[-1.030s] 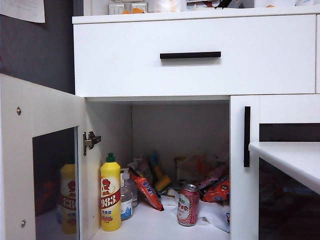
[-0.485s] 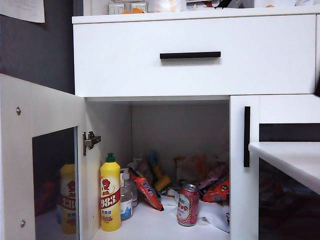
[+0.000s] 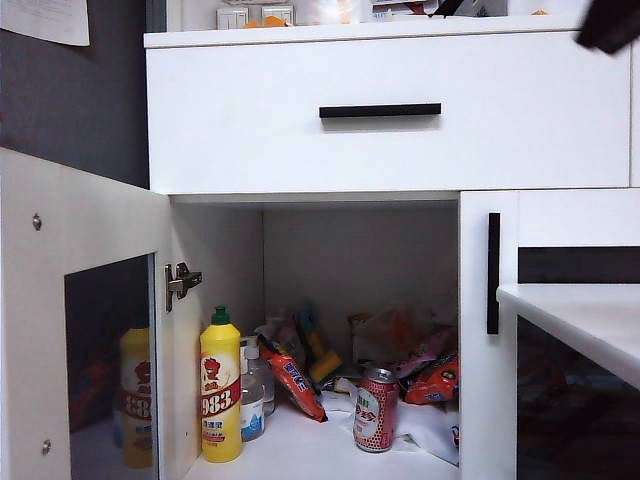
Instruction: Open the left door of the white cabinet, pick up a can of beverage from the table on the right, place it inside the cabinet, and finally close the cabinet door.
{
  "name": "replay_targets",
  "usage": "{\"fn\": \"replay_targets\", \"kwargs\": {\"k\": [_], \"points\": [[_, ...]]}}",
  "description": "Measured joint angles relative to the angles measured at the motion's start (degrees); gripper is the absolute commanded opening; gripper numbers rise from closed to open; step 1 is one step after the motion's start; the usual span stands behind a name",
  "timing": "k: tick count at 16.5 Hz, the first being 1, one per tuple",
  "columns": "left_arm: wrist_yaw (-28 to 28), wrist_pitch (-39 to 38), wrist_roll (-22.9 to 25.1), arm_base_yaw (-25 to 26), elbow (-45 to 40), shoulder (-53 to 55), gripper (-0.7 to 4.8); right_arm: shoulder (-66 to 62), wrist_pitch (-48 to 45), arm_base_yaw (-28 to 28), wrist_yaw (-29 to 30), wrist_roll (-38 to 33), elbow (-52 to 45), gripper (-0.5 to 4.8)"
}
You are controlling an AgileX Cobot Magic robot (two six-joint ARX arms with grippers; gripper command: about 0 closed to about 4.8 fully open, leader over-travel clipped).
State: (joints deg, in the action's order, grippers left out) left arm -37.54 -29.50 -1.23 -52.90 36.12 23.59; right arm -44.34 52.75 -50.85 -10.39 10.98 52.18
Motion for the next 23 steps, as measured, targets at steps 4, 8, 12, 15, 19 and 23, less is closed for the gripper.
{"fn": "replay_targets", "kwargs": {"k": [4, 8, 12, 15, 19, 23], "points": [[0.0, 0.9, -0.1, 0.0, 0.1, 0.0, 3.4, 0.0, -1.7, 0.0, 0.0, 0.0, 0.0, 3.68], [1.6, 1.7, -0.1, 0.0, 0.3, -0.2, 3.4, -0.8, -9.6, 0.0, 1.4, -3.2, 0.0, 3.68], [1.6, 1.7, -0.1, 0.0, 1.7, -0.4, 3.4, -2.6, -26.3, -0.1, 8.5, -15.1, 0.0, 3.68], [2.6, 0.5, -0.1, 0.0, 1.7, 0.1, 3.28, -5.9, -33.2, -0.1, 14.0, -15.5, 0.0, 3.68], [-4.9, -7.7, -6.6, 1.9, 1.5, 2.6, 0.22, -8.5, -34.0, -0.2, 14.6, -16.5, -0.1, 3.68], [-2.8, -1.6, -11.3, 5.8, 1.5, 9.5, -0.06, -8.5, -35.7, 0.0, 14.9, -16.8, -0.1, 3.68]]}}
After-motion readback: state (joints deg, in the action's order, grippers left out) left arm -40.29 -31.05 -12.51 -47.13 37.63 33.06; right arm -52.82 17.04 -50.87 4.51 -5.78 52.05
